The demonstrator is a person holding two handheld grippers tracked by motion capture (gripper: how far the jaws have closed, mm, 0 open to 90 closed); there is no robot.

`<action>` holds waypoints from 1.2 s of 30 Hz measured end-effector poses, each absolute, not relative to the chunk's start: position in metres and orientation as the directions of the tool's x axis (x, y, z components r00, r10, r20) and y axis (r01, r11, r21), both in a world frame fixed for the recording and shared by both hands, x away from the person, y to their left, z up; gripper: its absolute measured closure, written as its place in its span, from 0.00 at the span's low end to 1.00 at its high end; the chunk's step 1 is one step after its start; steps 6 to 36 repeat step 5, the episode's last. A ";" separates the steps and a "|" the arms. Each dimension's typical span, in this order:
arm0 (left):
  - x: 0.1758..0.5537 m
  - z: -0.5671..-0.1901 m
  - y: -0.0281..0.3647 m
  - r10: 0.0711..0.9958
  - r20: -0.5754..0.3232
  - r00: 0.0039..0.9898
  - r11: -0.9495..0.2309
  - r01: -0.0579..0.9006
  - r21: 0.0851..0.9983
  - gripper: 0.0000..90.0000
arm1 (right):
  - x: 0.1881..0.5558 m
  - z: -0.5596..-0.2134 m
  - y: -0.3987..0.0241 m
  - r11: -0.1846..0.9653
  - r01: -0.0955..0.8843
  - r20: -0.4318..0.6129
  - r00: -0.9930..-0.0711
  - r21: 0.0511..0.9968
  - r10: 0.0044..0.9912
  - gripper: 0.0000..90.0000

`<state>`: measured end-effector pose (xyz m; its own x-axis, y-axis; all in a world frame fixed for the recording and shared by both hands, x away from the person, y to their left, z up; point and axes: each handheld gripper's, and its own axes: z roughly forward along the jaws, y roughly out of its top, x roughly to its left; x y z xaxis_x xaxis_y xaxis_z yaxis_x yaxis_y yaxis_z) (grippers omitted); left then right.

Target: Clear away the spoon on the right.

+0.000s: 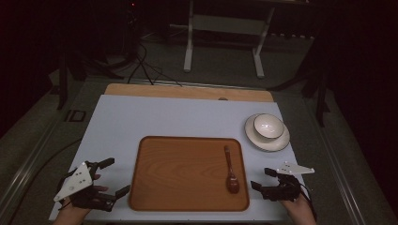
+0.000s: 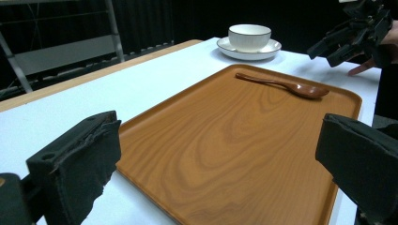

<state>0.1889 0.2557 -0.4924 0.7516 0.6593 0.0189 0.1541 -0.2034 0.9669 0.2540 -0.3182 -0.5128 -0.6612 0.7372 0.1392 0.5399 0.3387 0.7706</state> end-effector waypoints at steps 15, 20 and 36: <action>0.189 -0.492 0.255 0.659 0.020 0.752 -0.205 0.154 0.967 0.02 | 0.254 -0.513 -0.317 0.343 0.543 0.139 -0.662 0.766 0.737 0.18; 0.189 -0.492 0.255 0.659 0.020 0.752 -0.205 0.154 0.967 0.02 | 0.254 -0.513 -0.317 0.343 0.543 0.139 -0.662 0.766 0.737 0.18; 0.189 -0.492 0.255 0.659 0.020 0.752 -0.205 0.154 0.967 0.02 | 0.254 -0.513 -0.317 0.343 0.543 0.139 -0.662 0.766 0.737 0.18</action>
